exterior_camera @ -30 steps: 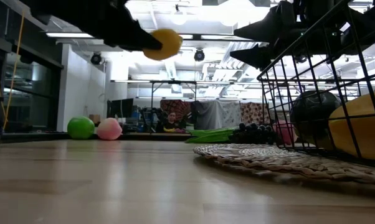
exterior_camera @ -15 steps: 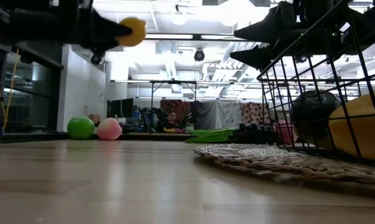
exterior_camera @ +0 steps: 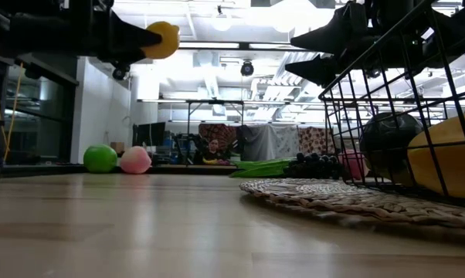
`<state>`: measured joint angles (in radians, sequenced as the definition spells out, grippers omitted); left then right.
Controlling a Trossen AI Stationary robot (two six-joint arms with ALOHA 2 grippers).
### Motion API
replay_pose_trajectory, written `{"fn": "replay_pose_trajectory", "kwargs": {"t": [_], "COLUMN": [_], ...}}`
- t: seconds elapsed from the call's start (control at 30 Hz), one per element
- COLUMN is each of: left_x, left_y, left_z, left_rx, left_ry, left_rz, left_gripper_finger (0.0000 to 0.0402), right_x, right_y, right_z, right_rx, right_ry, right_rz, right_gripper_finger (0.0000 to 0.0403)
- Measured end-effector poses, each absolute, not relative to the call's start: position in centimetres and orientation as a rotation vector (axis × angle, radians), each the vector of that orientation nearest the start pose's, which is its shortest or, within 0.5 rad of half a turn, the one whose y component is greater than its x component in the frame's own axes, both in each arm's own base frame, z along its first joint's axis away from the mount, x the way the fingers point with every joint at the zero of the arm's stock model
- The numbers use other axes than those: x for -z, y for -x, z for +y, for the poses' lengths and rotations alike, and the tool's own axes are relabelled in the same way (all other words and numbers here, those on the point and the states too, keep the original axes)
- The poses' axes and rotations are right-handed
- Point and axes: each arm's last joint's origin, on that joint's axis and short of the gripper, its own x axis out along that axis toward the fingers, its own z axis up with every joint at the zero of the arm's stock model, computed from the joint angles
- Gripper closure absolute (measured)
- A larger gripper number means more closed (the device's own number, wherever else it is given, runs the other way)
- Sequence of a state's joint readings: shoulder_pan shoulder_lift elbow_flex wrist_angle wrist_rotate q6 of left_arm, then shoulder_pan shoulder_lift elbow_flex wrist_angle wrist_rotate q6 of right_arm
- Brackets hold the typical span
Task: Build produce basket
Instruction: Put the yellow lemon into the wire basket
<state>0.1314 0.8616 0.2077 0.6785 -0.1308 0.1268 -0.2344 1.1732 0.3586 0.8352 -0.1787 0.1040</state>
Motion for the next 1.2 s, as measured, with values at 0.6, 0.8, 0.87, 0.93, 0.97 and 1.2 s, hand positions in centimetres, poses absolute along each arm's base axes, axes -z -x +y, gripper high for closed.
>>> {"fn": "replay_pose_trajectory", "kwargs": {"t": [0.6,0.8,0.87,0.93,0.97,1.2], "left_x": [-19.8,-19.7,-19.5,-19.4,-19.3,-19.2], "left_y": [-21.1,-22.2,-22.4,-22.6,-22.7,-23.2], "left_z": [3.3,3.4,3.4,3.3,3.2,2.9], "left_rx": [-0.313,-0.3,-0.294,-0.27,-0.258,-0.241], "left_ry": [-0.106,-0.114,-0.117,-0.135,-0.147,-0.165], "left_rz": [0.229,0.253,0.268,0.276,0.279,0.247], "left_gripper_finger": [0.0228,0.0228,0.0228,0.0228,0.0228,0.0228], "right_x": [-22.6,-21.9,-21.9,-21.8,-21.8,-21.5], "right_y": [-31.1,-34.3,-35.1,-35.7,-35.9,-36.4], "right_z": [-2.9,-3.2,-3.3,-3.4,-3.5,-2.8], "right_rx": [-0.064,-0.067,-0.065,-0.054,-0.049,-0.069], "right_ry": [0.048,0.047,0.048,0.055,0.056,0.084], "right_rz": [0.147,0.228,0.226,0.237,0.247,0.258], "right_gripper_finger": [0.0011,0.0011,0.0011,0.0011,0.0011,0.0011]}}
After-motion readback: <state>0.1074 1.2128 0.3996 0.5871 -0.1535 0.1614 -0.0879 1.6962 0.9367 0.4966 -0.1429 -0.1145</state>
